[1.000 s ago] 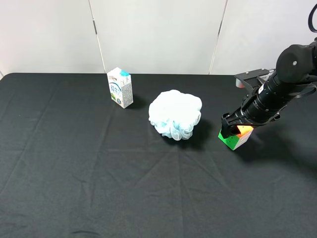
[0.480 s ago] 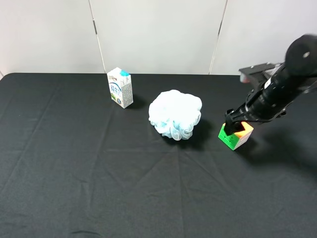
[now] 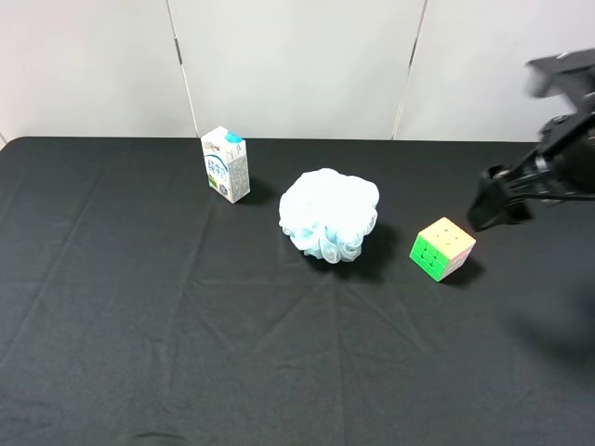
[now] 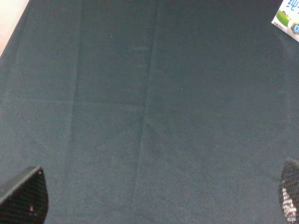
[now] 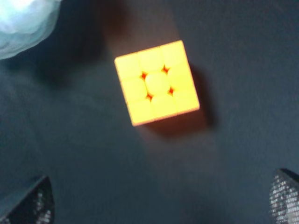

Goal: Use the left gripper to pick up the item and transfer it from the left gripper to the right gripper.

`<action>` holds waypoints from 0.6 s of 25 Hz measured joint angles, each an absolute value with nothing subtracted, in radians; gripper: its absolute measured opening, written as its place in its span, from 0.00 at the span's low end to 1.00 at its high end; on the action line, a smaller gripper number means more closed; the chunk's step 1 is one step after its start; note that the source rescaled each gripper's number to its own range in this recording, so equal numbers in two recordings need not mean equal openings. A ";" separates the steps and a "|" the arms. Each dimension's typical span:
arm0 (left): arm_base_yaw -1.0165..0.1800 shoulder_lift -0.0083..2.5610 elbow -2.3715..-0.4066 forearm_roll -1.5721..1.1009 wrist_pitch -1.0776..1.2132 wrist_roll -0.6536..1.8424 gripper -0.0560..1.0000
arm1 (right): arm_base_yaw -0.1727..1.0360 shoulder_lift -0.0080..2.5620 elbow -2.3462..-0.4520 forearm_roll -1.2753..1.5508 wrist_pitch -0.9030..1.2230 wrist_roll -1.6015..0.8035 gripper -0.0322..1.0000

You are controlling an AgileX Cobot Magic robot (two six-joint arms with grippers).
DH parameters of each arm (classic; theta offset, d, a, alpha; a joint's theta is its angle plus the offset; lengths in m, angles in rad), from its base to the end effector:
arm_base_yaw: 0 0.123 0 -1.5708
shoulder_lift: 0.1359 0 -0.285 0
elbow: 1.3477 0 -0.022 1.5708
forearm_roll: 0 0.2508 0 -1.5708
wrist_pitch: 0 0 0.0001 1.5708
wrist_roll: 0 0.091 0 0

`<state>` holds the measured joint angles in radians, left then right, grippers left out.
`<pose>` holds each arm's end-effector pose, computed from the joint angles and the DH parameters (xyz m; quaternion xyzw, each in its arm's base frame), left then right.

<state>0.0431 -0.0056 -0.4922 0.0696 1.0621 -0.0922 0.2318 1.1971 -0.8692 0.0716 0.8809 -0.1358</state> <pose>-0.0052 0.0053 0.2751 -0.0590 0.8516 0.0220 0.5204 0.2141 0.0557 0.2797 -0.1623 0.9608 0.0426 0.2208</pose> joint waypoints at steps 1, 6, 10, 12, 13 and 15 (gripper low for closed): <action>0.043 -0.006 -0.492 0.070 1.062 -0.092 0.97 | 0.232 1.164 -0.869 0.075 0.910 -0.132 0.99; 0.043 -0.006 -0.492 0.070 1.062 -0.092 0.97 | 0.232 0.987 -0.869 0.082 1.043 -0.088 0.99; 0.043 -0.006 -0.492 0.070 1.062 -0.092 0.97 | 0.232 0.852 -0.867 0.082 1.163 -0.057 0.99; 0.043 -0.006 -0.492 0.070 1.062 -0.092 0.97 | 0.232 0.778 -0.849 0.082 1.193 -0.052 0.99; 0.043 -0.006 -0.492 0.070 1.062 -0.092 0.97 | 0.232 0.730 -0.827 0.082 1.197 -0.050 0.99; 0.043 -0.006 -0.492 0.070 1.062 -0.092 0.97 | 0.232 0.621 -0.776 0.082 1.201 -0.047 0.99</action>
<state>0.0431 -0.0056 -0.4922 0.0696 1.0621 -0.0922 0.2318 0.6211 -0.7757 0.0820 1.2007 -0.0472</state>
